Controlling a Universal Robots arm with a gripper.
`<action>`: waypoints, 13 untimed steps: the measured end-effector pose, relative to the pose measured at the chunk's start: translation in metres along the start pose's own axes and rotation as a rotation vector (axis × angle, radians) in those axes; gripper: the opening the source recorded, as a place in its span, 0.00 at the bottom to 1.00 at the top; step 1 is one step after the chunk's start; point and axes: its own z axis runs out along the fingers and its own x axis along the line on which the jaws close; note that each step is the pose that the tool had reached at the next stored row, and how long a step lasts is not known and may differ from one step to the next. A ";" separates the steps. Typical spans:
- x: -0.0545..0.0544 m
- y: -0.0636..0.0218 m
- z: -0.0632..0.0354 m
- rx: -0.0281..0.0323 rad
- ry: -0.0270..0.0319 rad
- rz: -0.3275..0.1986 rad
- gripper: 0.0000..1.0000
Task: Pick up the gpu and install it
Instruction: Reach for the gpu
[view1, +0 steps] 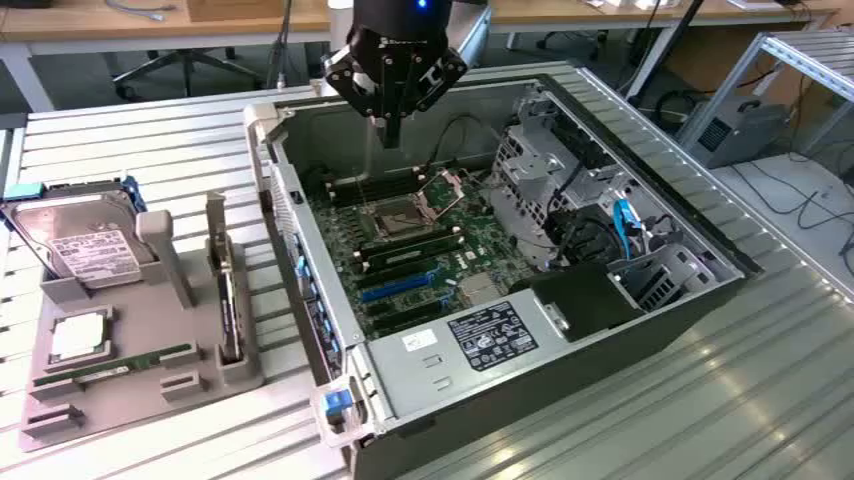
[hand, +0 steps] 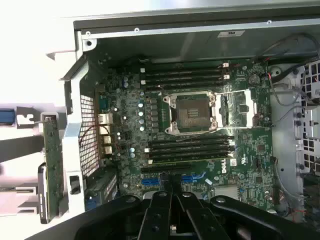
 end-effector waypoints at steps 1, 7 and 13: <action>0.002 -0.0001 -0.0001 0.0000 0.0000 0.000 0.11; 0.007 -0.0005 -0.0002 0.0000 0.0000 0.000 0.11; 0.010 -0.0008 -0.0003 -0.0001 0.0000 0.000 0.11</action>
